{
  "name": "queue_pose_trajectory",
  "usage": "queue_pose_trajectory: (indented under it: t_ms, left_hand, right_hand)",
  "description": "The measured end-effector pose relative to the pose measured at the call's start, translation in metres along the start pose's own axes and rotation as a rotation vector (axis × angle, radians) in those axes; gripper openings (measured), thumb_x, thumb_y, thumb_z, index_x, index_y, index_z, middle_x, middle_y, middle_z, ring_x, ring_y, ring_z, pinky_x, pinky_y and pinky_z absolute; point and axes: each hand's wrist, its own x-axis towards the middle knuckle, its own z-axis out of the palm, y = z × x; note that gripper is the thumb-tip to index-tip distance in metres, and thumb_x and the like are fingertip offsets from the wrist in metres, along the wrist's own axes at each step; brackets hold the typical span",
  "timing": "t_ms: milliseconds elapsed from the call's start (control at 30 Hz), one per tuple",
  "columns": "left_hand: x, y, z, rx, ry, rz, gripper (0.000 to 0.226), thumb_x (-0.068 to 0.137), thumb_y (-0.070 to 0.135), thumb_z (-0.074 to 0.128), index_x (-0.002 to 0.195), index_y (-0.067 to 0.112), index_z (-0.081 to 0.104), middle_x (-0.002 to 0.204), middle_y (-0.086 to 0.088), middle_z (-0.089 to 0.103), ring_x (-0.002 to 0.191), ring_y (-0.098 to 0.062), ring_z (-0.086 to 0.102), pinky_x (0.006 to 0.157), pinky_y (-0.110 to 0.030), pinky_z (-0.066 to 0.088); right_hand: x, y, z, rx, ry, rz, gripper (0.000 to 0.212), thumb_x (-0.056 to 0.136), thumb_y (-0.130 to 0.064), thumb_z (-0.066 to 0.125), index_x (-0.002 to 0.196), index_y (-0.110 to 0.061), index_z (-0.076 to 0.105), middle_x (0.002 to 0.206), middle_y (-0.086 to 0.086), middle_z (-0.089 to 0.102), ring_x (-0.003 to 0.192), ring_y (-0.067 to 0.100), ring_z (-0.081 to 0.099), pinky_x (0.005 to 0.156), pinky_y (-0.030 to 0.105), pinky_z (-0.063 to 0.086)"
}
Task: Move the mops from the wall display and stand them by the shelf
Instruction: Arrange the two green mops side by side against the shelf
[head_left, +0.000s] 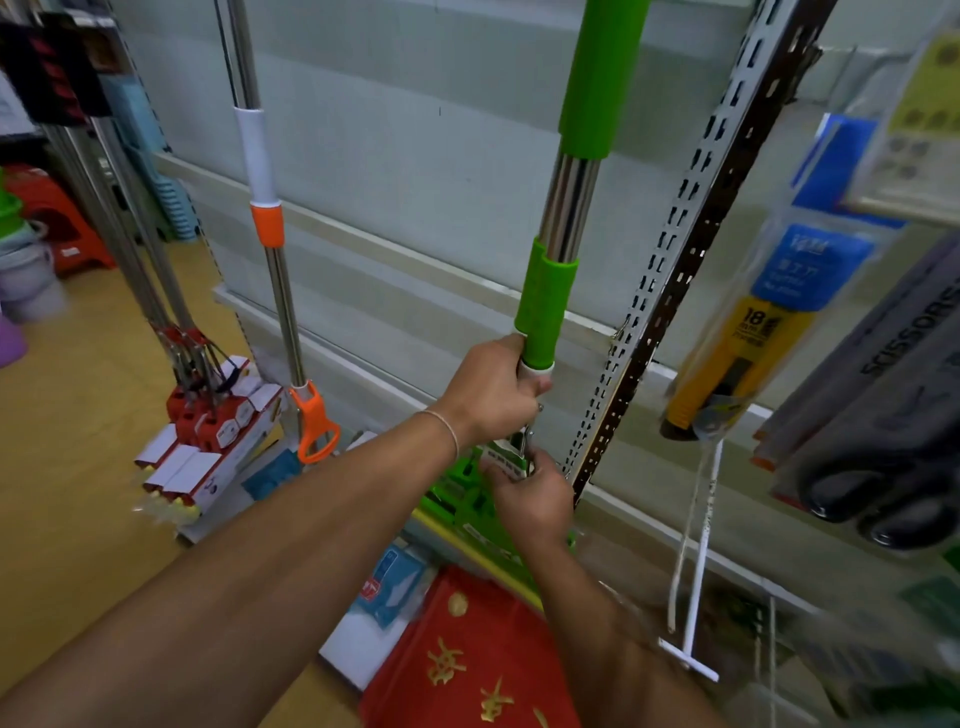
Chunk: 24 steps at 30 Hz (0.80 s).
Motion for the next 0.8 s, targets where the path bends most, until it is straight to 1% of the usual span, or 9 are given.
queue_pose_trajectory:
  t_ms: [67, 167, 267, 367, 467, 567, 633, 700, 800]
  left_hand:
    - [0.0, -0.001, 0.002, 0.008, 0.005, 0.005, 0.017, 0.087, 0.02, 0.065, 0.101, 0.011, 0.059, 0.09, -0.008, 0.065, 0.084, -0.024, 0.06, 0.071, -0.029, 0.045]
    - [-0.004, -0.004, 0.003, 0.008, 0.02, -0.002, 0.015, 0.088, 0.022, 0.062, 0.099, 0.014, 0.056, 0.091, -0.007, 0.062, 0.083, -0.023, 0.059, 0.071, -0.03, 0.045]
    - [-0.009, -0.012, 0.005, -0.022, 0.06, -0.023, 0.018, 0.088, 0.027, 0.063, 0.101, 0.016, 0.056, 0.094, -0.004, 0.062, 0.085, -0.02, 0.059, 0.072, -0.029, 0.043]
    - [-0.012, -0.017, 0.001, -0.064, 0.098, -0.007, 0.034, 0.084, 0.033, 0.068, 0.11, 0.016, 0.056, 0.103, -0.001, 0.062, 0.092, -0.016, 0.059, 0.076, -0.025, 0.042]
    - [-0.013, -0.01, -0.004, -0.137, 0.095, -0.011, 0.054, 0.081, 0.036, 0.072, 0.126, 0.015, 0.049, 0.107, 0.004, 0.061, 0.095, -0.013, 0.057, 0.08, -0.023, 0.042]
    - [-0.011, 0.003, -0.004, -0.161, 0.143, 0.004, 0.036, 0.09, 0.033, 0.064, 0.118, 0.019, 0.047, 0.084, 0.012, 0.053, 0.076, -0.006, 0.052, 0.066, -0.016, 0.036]
    - [-0.007, 0.009, -0.004, -0.141, 0.174, 0.009, 0.023, 0.095, 0.028, 0.056, 0.111, 0.017, 0.042, 0.072, 0.01, 0.047, 0.063, -0.004, 0.048, 0.055, -0.02, 0.033]
    - [-0.003, 0.013, -0.005, -0.087, 0.142, 0.013, 0.02, 0.096, 0.022, 0.052, 0.106, 0.015, 0.037, 0.071, 0.006, 0.046, 0.06, -0.004, 0.046, 0.05, -0.022, 0.03]
    - [0.0, 0.021, -0.005, -0.078, 0.063, 0.019, 0.022, 0.094, 0.015, 0.054, 0.103, 0.012, 0.034, 0.074, 0.005, 0.047, 0.063, -0.002, 0.048, 0.046, -0.014, 0.032]
  right_hand:
    - [0.0, 0.002, -0.001, 0.005, -0.011, -0.017, 0.056, 0.076, -0.05, 0.076, 0.122, -0.021, 0.065, 0.111, -0.003, 0.073, 0.101, 0.021, 0.067, 0.076, 0.026, 0.047]
    - [-0.003, 0.002, -0.001, 0.007, -0.029, -0.024, 0.051, 0.075, -0.05, 0.076, 0.117, -0.023, 0.066, 0.102, -0.005, 0.073, 0.085, 0.015, 0.067, 0.069, 0.025, 0.049]
    - [-0.007, 0.003, 0.007, 0.023, -0.064, -0.03, 0.06, 0.074, -0.054, 0.076, 0.124, -0.024, 0.062, 0.106, -0.003, 0.074, 0.081, 0.013, 0.067, 0.068, 0.027, 0.053]
    - [-0.013, 0.005, 0.013, -0.019, -0.064, -0.041, 0.067, 0.075, -0.059, 0.072, 0.131, -0.025, 0.055, 0.114, -0.002, 0.068, 0.094, 0.018, 0.066, 0.076, 0.029, 0.053]
    - [-0.021, 0.009, 0.012, -0.149, -0.053, -0.046, 0.068, 0.08, -0.064, 0.063, 0.133, -0.023, 0.052, 0.123, 0.004, 0.053, 0.114, 0.024, 0.055, 0.089, 0.033, 0.049]
    - [-0.026, 0.012, 0.007, -0.167, -0.026, -0.114, 0.071, 0.085, -0.066, 0.056, 0.138, -0.02, 0.048, 0.128, 0.006, 0.049, 0.121, 0.026, 0.048, 0.095, 0.036, 0.046]
    - [-0.023, 0.008, 0.003, -0.152, -0.027, -0.156, 0.068, 0.09, -0.059, 0.054, 0.143, -0.018, 0.043, 0.134, 0.006, 0.05, 0.125, 0.024, 0.046, 0.099, 0.035, 0.042]
    - [-0.018, 0.001, 0.002, -0.125, -0.022, -0.165, 0.064, 0.094, -0.051, 0.054, 0.145, -0.015, 0.042, 0.137, 0.007, 0.051, 0.126, 0.024, 0.047, 0.101, 0.036, 0.041]
    - [-0.013, -0.004, 0.006, -0.064, -0.005, -0.192, 0.054, 0.096, -0.042, 0.055, 0.142, -0.014, 0.047, 0.132, 0.01, 0.057, 0.118, 0.025, 0.053, 0.098, 0.04, 0.047]
